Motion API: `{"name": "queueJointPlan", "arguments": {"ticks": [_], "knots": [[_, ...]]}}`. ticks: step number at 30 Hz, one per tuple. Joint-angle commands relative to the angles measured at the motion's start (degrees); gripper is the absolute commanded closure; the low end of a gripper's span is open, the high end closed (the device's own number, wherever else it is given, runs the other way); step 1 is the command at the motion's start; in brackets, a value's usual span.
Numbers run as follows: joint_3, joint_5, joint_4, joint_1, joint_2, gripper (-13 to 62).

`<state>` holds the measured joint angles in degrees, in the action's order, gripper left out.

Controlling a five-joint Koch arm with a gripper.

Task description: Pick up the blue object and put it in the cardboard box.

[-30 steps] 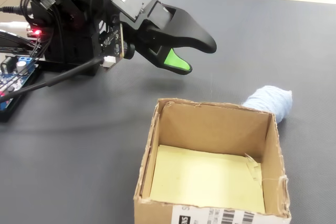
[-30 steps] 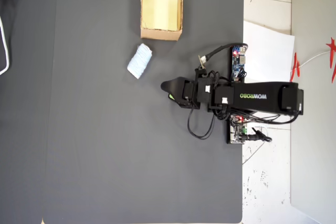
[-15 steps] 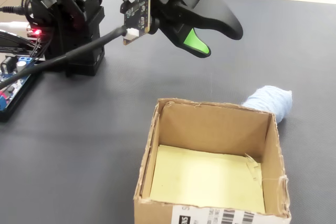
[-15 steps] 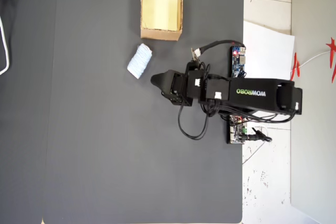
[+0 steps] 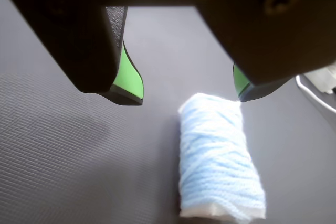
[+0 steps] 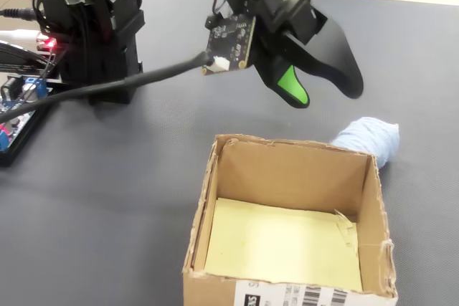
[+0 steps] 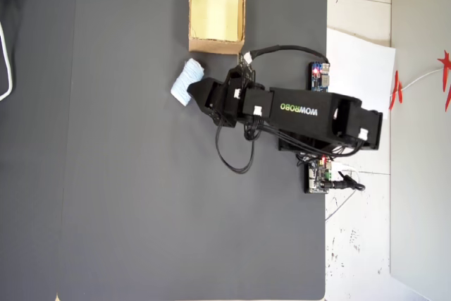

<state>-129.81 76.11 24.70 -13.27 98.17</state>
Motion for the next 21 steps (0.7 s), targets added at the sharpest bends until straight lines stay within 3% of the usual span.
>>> {"name": "queueJointPlan", "arguments": {"ticks": [1,13,17,21], "knots": [[6.15,2.99,-0.18,-0.7,-1.58,16.4],[18.28,4.22,-1.93,-4.48,-17.84,18.1],[18.98,5.27,-6.33,-6.06,-20.74,26.3],[17.14,5.01,-13.54,-7.91,-21.71,43.9]]}}
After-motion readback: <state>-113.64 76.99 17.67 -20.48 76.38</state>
